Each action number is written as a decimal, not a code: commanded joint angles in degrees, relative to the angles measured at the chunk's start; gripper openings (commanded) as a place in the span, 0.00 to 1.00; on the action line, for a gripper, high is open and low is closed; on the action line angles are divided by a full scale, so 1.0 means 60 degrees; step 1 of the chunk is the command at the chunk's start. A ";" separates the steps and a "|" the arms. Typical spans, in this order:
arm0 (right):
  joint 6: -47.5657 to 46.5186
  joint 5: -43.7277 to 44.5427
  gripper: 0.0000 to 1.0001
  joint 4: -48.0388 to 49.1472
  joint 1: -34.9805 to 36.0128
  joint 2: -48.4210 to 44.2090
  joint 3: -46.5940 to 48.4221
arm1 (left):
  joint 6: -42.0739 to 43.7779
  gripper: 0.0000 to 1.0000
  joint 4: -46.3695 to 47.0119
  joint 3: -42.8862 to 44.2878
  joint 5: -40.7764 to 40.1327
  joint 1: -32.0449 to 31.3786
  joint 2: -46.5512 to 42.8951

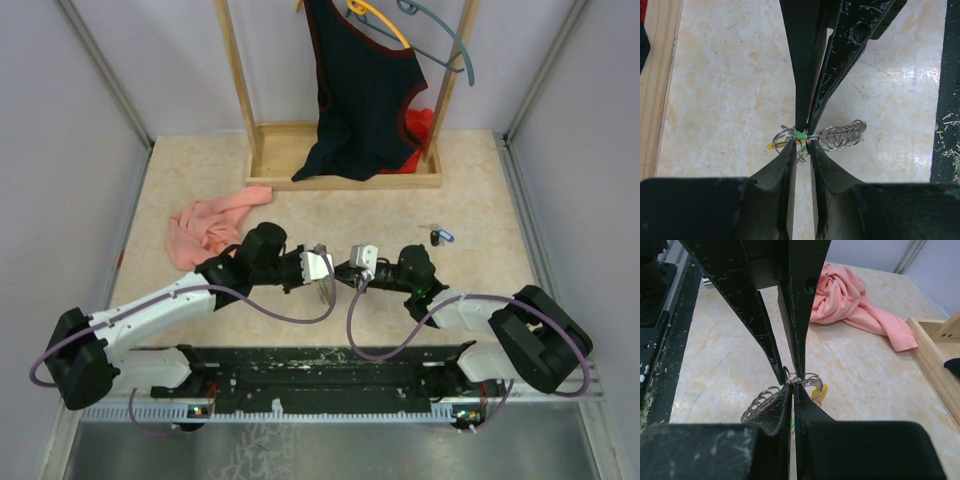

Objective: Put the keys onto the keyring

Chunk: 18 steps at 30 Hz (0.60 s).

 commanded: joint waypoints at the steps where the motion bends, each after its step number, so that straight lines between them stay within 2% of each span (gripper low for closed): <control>1: 0.0253 -0.0262 0.00 0.0963 -0.0073 0.0023 0.0217 | -0.0109 0.22 0.0241 -0.0070 -0.0094 -0.0058 0.0157; 9: 0.0358 -0.0169 0.00 0.1058 -0.0074 0.0020 0.0133 | -0.0213 0.20 0.0252 -0.0161 -0.0312 -0.0052 0.0170; 18: 0.0436 -0.0181 0.00 0.1127 -0.0074 0.0042 0.0114 | -0.0271 0.10 0.0448 -0.0186 -0.0052 -0.0050 0.0128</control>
